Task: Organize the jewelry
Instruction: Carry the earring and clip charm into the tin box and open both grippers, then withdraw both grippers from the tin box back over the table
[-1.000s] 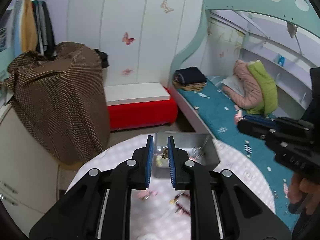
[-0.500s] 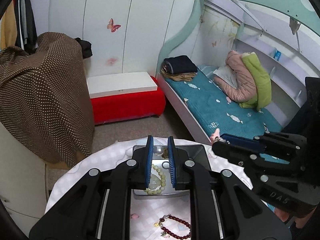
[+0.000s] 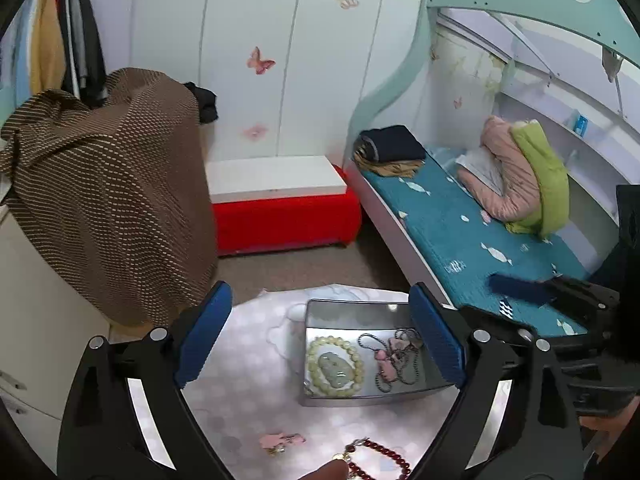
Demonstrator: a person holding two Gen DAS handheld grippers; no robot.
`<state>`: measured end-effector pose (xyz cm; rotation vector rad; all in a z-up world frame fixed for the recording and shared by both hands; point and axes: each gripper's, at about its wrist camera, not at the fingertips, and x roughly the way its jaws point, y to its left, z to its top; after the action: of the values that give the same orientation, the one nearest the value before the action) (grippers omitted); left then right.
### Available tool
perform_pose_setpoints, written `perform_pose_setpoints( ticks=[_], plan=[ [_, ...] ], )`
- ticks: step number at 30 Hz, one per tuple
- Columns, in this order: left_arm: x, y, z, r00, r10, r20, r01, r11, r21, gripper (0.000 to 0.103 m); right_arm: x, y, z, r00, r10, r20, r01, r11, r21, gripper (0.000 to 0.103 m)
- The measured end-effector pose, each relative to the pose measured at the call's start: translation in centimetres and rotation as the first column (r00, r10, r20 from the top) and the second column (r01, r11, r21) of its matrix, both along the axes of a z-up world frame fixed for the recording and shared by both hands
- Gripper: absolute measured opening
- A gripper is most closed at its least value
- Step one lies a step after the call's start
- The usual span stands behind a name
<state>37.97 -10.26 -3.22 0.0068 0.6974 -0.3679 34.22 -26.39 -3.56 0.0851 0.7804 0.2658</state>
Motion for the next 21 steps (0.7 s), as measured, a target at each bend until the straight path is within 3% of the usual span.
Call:
perform_pose_setpoints(
  ticks=[1, 11, 21],
  plan=[
    [-0.3, 0.3, 0.2, 1.000, 0.010, 0.010, -0.010, 1.000, 0.002, 0.095, -0.1, -0.1, 0.1, 1.000, -0.011, 0.014, 0.011, 1.000, 0.004, 0.095],
    [-5.1, 2.2, 2.5, 0.988, 0.087, 0.126, -0.095, 0.994, 0.060, 0.098, -1.7, -0.9, 1.1, 0.994, -0.090, 0.069, 0.089, 0.996, 0.029, 0.095],
    [-8.7, 3.7, 4.2, 0.981, 0.113, 0.160, -0.123, 0.991, 0.055, 0.098, -4.8, -0.5, 2.8, 0.987, -0.100, 0.127, 0.096, 0.995, 0.042, 0.095]
  ],
)
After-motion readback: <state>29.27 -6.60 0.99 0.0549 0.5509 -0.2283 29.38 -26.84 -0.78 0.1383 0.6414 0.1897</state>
